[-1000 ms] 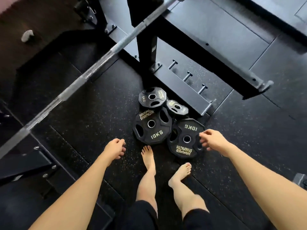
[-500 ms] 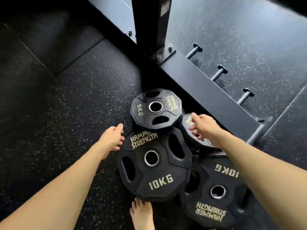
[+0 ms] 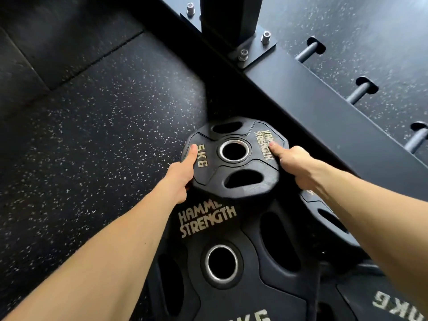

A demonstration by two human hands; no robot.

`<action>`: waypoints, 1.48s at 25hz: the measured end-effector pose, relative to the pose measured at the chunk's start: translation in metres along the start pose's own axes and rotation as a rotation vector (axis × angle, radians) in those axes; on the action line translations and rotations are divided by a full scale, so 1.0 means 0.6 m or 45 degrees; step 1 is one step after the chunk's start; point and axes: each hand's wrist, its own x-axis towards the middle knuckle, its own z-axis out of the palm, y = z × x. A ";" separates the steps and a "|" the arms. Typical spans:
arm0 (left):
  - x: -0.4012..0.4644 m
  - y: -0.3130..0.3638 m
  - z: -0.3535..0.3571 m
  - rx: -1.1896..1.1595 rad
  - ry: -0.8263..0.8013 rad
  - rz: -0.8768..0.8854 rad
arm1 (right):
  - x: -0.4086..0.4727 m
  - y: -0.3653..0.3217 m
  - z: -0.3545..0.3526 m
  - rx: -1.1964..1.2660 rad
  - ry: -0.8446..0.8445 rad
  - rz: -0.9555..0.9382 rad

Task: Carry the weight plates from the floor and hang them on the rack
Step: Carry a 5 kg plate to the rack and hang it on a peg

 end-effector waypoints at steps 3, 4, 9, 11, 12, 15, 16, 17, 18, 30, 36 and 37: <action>-0.017 -0.013 -0.004 -0.120 -0.044 0.040 | -0.007 0.005 -0.008 0.124 -0.013 -0.009; -0.025 -0.022 -0.008 -0.144 -0.041 0.076 | -0.022 0.005 -0.012 0.175 -0.024 -0.016; -0.141 -0.052 -0.035 -0.325 -0.041 0.194 | -0.155 0.006 -0.044 0.401 -0.193 -0.122; -0.220 -0.036 -0.055 -0.374 -0.046 0.241 | -0.229 -0.006 -0.068 0.478 -0.262 -0.188; -0.265 -0.022 -0.063 -0.379 -0.052 0.275 | -0.267 -0.015 -0.083 0.528 -0.291 -0.206; -0.417 0.028 -0.087 -0.360 -0.023 0.383 | -0.392 -0.040 -0.126 0.659 -0.340 -0.270; -0.464 0.042 -0.093 -0.365 -0.013 0.401 | -0.431 -0.047 -0.142 0.672 -0.327 -0.291; -0.521 0.059 -0.098 -0.364 -0.009 0.416 | -0.478 -0.057 -0.163 0.680 -0.320 -0.305; -0.580 0.076 -0.102 -0.369 -0.010 0.427 | -0.529 -0.068 -0.185 0.691 -0.318 -0.323; -1.295 0.217 -0.170 -0.416 -0.016 0.685 | -1.165 -0.200 -0.478 0.495 -0.101 -0.664; -1.519 0.183 -0.212 -0.523 0.072 0.828 | -1.336 -0.213 -0.527 0.427 -0.057 -0.820; -1.545 0.166 -0.214 -0.556 0.109 0.839 | -1.351 -0.209 -0.533 0.420 -0.098 -0.846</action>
